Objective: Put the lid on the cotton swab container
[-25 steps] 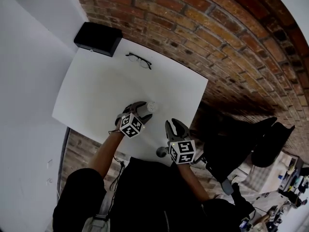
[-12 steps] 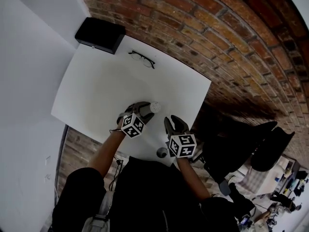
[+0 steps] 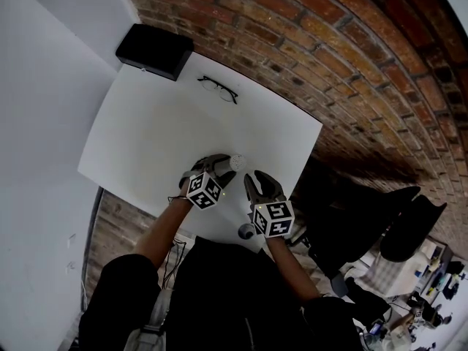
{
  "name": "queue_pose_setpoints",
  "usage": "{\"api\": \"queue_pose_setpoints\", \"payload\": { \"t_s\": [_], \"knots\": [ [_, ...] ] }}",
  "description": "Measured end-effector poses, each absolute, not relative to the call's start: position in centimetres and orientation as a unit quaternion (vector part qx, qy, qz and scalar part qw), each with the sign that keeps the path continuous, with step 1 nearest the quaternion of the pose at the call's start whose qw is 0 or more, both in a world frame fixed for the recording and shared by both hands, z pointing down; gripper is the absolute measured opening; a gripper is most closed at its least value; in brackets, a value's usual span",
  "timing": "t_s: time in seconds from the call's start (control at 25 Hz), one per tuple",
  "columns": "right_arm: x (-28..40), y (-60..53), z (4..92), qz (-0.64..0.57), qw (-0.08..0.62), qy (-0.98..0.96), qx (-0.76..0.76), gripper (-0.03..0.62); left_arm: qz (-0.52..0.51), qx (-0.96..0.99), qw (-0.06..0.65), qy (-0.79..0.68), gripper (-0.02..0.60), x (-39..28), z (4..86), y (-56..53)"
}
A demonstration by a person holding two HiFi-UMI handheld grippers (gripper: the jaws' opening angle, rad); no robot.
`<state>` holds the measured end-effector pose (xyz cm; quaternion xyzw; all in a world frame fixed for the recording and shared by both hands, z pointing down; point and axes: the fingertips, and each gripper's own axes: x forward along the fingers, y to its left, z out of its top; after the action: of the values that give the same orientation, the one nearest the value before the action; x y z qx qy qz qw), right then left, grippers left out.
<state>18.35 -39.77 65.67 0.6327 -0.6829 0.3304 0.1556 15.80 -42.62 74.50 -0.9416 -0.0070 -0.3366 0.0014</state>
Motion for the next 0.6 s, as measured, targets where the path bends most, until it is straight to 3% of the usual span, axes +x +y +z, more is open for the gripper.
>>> {"api": "queue_pose_setpoints", "payload": {
  "t_s": [0.6],
  "knots": [
    [16.5, -42.6, 65.7, 0.334, 0.148, -0.714, 0.598, 0.106, -0.337, -0.942, -0.002, 0.003, 0.216, 15.9, 74.5, -42.6]
  ]
}}
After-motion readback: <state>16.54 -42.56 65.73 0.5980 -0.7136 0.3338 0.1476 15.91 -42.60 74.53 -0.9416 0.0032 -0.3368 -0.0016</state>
